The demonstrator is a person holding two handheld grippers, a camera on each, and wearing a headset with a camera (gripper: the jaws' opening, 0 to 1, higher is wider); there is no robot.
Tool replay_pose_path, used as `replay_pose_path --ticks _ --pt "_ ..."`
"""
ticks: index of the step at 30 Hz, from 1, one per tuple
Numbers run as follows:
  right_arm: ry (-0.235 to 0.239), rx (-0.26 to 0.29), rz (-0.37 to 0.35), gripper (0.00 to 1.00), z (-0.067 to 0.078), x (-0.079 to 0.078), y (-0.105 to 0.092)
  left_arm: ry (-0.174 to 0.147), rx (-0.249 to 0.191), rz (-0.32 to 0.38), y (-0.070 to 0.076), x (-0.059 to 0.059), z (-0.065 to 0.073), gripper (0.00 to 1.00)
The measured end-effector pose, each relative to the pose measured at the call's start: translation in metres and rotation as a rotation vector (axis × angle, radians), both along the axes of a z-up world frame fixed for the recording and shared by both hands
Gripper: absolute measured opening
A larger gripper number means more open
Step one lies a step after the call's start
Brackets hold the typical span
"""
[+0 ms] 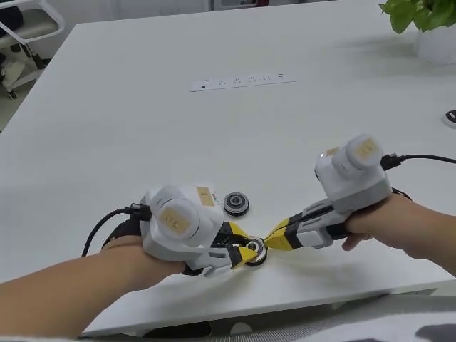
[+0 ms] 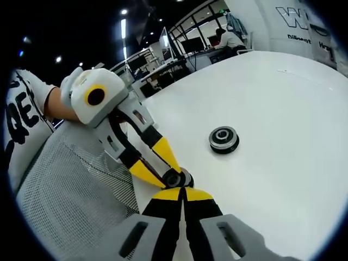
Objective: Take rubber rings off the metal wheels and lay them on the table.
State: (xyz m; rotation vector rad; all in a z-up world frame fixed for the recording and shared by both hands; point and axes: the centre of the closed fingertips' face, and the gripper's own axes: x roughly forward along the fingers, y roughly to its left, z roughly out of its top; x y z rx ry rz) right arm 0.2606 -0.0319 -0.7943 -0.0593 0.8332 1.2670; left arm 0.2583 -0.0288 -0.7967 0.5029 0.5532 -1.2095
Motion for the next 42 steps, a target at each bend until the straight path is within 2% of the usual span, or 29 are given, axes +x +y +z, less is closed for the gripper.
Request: replay_pose_path --ticks 25,42 --pt "0.001 0.034 0.048 0.00 0.005 -0.007 0.010 0.003 -0.003 0.000 0.001 -0.002 0.000 0.13" --pt "0.018 0.068 0.046 0.00 0.009 -0.008 0.012 0.001 -0.003 0.001 0.001 -0.001 -0.001 0.13"
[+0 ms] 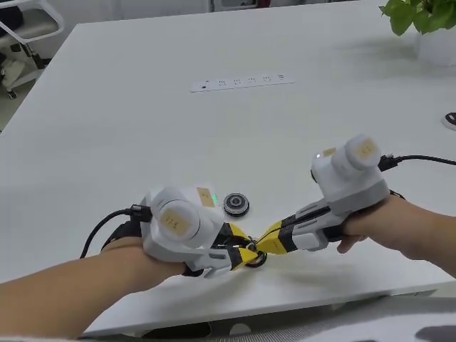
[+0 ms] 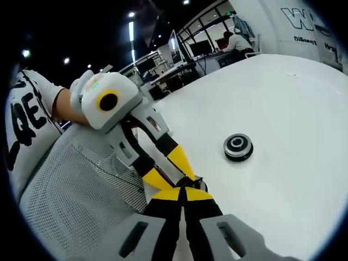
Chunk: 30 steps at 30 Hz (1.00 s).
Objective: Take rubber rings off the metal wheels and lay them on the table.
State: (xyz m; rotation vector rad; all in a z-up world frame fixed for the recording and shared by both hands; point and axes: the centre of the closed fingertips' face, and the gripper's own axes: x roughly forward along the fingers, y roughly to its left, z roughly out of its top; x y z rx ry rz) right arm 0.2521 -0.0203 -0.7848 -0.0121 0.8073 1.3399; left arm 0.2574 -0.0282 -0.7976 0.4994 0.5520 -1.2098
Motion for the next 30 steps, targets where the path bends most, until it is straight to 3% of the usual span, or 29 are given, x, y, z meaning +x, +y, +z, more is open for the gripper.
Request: replay_pose_path --ticks 9,20,26,30 --pt "0.041 0.047 -0.030 0.00 0.0061 0.0025 0.0006 -0.001 -0.002 -0.002 0.0001 0.0001 -0.0004 0.13" --pt "0.045 0.011 -0.062 0.00 -0.0012 0.0068 -0.0051 -0.008 0.006 -0.016 -0.0004 0.0000 -0.0004 0.13" --pt "0.041 0.003 -0.063 0.00 -0.0028 0.0076 -0.0058 -0.031 0.026 -0.042 0.0007 -0.0011 0.0019 0.15" --pt "0.040 0.000 -0.064 0.00 -0.0030 0.0077 -0.0061 -0.024 0.027 -0.053 0.0018 -0.0040 0.0033 0.19"
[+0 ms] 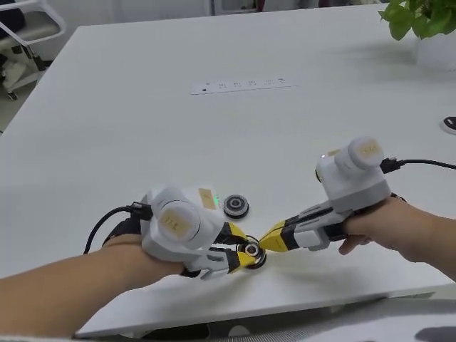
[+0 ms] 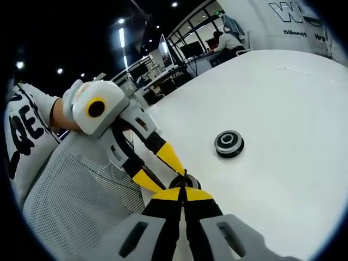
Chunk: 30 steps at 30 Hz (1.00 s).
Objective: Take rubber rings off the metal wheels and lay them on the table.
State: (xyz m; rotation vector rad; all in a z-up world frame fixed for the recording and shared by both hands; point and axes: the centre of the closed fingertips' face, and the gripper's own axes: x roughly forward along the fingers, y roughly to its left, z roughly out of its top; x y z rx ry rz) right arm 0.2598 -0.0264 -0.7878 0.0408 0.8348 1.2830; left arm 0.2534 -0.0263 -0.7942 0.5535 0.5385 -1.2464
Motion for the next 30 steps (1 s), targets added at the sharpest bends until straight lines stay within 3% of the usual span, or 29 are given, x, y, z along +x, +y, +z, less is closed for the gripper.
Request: replay_pose_path --ticks 6,9,14,22,30 --pt "0.001 0.003 -0.002 0.00 0.000 0.000 0.000 0.003 -0.019 -0.004 0.002 -0.004 0.012 0.22" --pt "0.002 0.005 -0.004 0.00 0.001 0.000 -0.001 0.032 -0.061 0.014 0.002 -0.005 0.019 0.25" --pt "0.004 0.008 -0.002 0.00 0.002 0.000 0.000 0.038 -0.084 0.022 0.006 -0.008 0.027 0.28" --pt "0.005 0.016 0.003 0.00 0.006 -0.002 0.001 0.078 -0.137 0.075 0.019 -0.006 0.039 0.35" --pt "0.003 0.021 0.012 0.00 0.009 -0.003 0.001 0.084 -0.145 0.091 0.033 -0.009 0.043 0.44"
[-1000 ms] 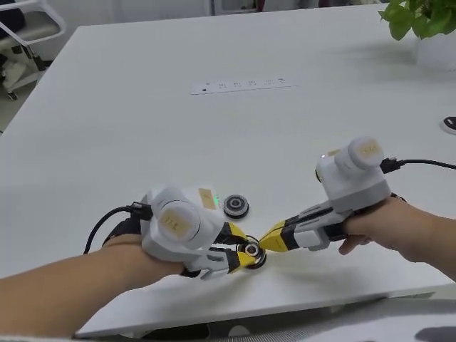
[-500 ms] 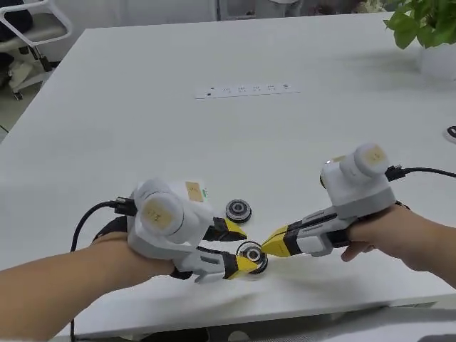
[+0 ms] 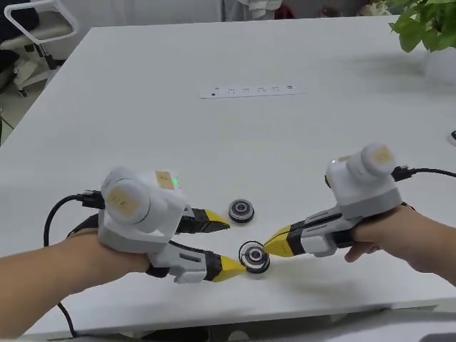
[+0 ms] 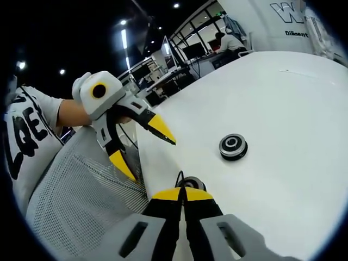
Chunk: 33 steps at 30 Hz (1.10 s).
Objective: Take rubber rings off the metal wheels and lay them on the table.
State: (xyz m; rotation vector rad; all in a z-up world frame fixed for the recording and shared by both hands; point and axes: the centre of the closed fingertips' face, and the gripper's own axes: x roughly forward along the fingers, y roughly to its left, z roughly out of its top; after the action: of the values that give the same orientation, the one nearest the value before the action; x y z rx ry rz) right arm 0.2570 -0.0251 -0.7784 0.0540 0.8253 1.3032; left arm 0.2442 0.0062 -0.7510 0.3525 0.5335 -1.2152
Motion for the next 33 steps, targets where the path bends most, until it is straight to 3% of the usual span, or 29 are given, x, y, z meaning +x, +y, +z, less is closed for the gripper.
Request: replay_pose_path --ticks 16,24,33 --pt "-0.016 0.014 0.034 0.00 0.014 -0.004 0.008 -0.013 -0.022 0.074 0.040 0.000 0.009 0.55" --pt "-0.030 0.026 0.065 0.00 0.025 -0.004 0.023 -0.015 -0.017 0.094 0.054 -0.005 0.009 0.60" --pt "-0.039 0.029 0.100 0.00 0.027 -0.005 0.045 -0.014 -0.009 0.124 0.070 -0.006 0.008 0.62"
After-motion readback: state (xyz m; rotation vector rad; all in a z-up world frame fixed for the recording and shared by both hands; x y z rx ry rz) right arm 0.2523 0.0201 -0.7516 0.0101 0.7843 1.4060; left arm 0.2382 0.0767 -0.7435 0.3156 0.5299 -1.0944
